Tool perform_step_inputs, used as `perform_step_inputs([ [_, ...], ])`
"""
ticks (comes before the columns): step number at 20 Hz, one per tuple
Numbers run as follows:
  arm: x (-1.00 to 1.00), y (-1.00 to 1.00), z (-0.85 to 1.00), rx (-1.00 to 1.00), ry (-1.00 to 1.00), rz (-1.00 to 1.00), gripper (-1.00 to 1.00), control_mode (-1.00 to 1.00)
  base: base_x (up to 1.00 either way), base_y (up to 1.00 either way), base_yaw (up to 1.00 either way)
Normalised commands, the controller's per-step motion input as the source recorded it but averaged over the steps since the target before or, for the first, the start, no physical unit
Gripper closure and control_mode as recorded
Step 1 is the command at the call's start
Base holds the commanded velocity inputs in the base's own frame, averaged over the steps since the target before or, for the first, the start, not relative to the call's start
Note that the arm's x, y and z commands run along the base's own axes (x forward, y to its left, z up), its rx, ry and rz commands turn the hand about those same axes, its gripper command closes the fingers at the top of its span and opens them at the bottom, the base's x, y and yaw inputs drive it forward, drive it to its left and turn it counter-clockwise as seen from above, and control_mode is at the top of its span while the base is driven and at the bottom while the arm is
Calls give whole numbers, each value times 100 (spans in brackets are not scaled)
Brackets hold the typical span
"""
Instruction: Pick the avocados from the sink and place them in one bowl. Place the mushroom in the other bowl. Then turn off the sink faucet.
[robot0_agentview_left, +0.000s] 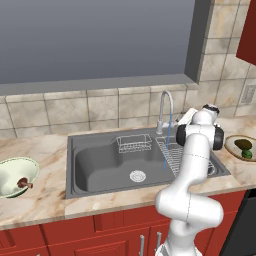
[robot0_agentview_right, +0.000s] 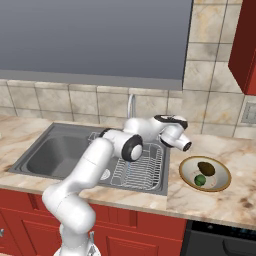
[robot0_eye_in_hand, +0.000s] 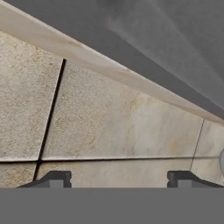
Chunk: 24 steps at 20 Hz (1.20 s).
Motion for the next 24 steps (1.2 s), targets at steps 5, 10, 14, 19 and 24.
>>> perform_step_inputs([
  [5, 35, 3, 2, 0, 3, -7, -100, -100, 0, 0, 0],
  [10, 41, 2, 7, 0, 6, -3, -100, -100, 0, 0, 0],
  [14, 55, 0, 6, 0, 7, 0, -100, -100, 0, 0, 0],
  [19, 72, 0, 0, 4, 4, 12, -100, -100, 0, 0, 0],
  [24, 72, 0, 0, 8, 1, 34, -100, -100, 0, 0, 0],
])
